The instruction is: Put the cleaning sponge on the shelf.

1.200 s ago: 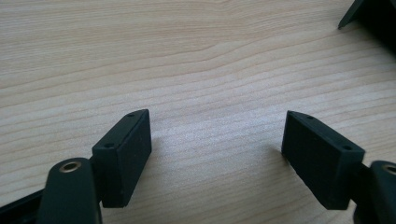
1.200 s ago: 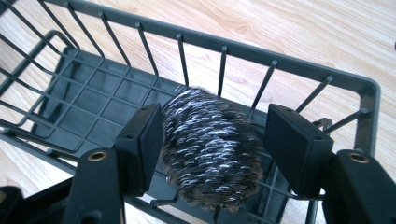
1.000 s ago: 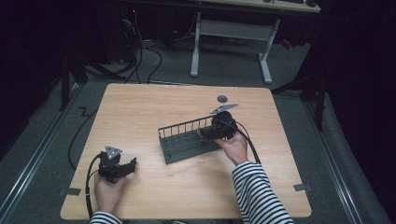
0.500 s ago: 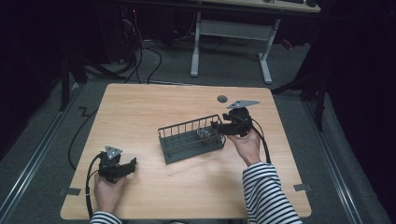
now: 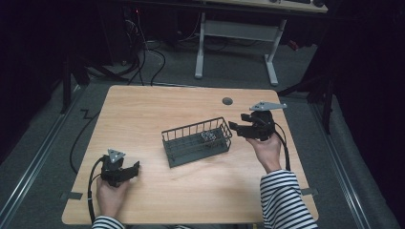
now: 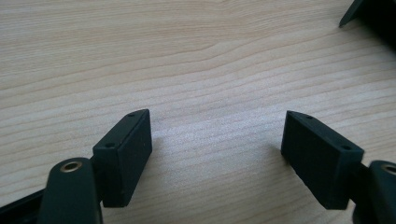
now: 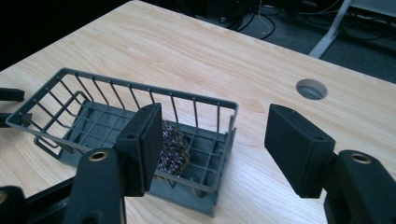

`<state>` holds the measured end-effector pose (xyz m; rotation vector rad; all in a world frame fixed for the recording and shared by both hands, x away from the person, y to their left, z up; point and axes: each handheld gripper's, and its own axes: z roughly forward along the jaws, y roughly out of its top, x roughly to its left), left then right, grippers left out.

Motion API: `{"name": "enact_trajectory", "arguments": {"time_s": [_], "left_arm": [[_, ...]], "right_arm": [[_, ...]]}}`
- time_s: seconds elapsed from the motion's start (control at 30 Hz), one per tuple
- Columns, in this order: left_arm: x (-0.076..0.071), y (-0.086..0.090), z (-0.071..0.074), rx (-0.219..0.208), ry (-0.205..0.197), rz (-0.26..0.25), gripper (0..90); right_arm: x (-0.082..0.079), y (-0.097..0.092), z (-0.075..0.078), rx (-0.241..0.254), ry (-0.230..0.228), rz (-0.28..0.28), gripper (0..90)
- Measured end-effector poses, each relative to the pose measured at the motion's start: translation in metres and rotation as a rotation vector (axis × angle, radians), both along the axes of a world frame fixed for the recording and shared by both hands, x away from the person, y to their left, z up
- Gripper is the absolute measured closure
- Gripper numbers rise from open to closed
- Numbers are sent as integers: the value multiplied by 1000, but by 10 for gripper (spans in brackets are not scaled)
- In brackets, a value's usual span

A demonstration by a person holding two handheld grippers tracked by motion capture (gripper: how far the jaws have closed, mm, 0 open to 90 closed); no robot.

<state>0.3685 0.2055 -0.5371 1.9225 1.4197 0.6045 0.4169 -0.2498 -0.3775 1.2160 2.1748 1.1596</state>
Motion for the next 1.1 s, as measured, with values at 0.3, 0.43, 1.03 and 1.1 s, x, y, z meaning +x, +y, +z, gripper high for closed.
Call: {"name": "enact_trajectory", "arguments": {"time_s": [0.3, 0.43, 1.03, 1.1], "left_arm": [[0, 0, 0, 1, 0, 0, 250], [0, 0, 0, 1, 0, 0, 249], [0, 0, 0, 3, -1, 1, 251], [0, 0, 0, 1, 0, 0, 249]], "right_arm": [[-20, -24, 12, 4, -41, -27, 373], [-29, -31, 17, 13, -57, -36, 374], [-60, -60, 12, 41, -85, -79, 380], [-63, -63, 9, 34, -82, -88, 381]]}}
